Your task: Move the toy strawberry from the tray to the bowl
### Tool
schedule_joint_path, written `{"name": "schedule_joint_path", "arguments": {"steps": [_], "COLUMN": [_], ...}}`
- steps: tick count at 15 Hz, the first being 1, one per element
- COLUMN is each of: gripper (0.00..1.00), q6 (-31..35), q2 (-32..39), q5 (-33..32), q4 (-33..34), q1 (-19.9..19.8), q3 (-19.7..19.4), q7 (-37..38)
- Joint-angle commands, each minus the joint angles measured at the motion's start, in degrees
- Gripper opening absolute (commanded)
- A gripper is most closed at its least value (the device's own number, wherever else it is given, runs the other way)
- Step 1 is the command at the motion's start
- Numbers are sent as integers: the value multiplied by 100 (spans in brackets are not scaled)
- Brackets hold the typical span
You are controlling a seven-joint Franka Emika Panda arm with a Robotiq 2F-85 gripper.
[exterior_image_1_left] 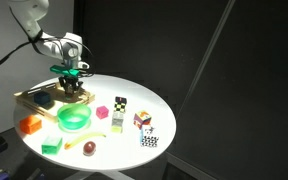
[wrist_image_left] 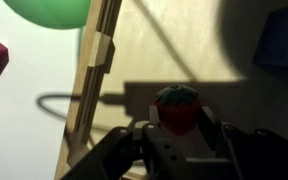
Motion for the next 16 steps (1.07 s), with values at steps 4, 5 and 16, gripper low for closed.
{"name": "schedule_joint_path", "arguments": {"steps": [4, 5, 16], "gripper": [19, 19, 19], "q6": [-571, -653, -1158], "q2": [-536, -628, -1579], "q5": [-181, -165, -71], "q4": [-86, -108, -472], "q1": [67, 60, -48], "q3": [-51, -44, -161], "q7": [395, 440, 1320]}}
